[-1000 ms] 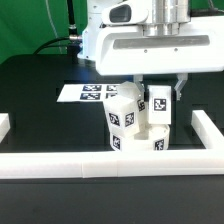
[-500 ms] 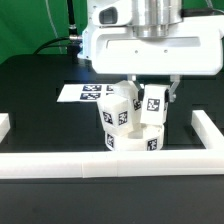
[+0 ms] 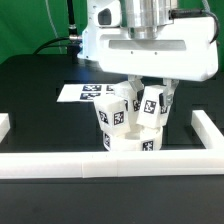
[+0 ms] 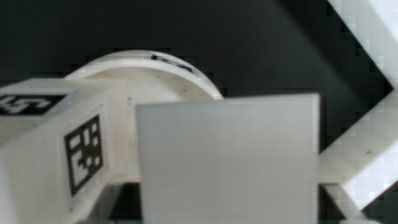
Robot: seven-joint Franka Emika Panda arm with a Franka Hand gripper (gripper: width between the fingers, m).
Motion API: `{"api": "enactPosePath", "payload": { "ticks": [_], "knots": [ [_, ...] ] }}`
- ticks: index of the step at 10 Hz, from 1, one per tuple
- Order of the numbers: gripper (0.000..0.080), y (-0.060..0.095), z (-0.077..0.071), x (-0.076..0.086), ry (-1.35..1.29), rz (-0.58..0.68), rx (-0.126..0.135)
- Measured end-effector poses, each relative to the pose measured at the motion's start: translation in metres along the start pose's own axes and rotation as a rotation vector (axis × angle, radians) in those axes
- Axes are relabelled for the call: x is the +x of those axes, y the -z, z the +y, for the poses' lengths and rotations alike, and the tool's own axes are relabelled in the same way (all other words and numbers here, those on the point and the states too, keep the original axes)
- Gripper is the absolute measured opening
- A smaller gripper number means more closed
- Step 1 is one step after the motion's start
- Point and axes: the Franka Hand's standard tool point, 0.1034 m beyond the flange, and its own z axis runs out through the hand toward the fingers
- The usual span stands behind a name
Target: Assemble stool
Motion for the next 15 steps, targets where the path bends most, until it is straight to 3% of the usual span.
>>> {"api": "enactPosePath", "payload": {
  "ticks": [2,4,5,12,15],
  "knots": [
    [0.0337,0.0,0.001,0.001,-0.098,-0.005,0.006],
    [0.0337,0.0,0.007,0.013,-0.333,-0.054,0.081],
    [0.0337,-0.001,0.008,0.015,-0.432,-0.061,0.096],
    [0.0337,-0.003,0.009,0.015,-0.891,-0.09,0.086],
    [0.0337,-0.004,0.007,0.019,-1.06,-0.075,0.1]
  ]
}}
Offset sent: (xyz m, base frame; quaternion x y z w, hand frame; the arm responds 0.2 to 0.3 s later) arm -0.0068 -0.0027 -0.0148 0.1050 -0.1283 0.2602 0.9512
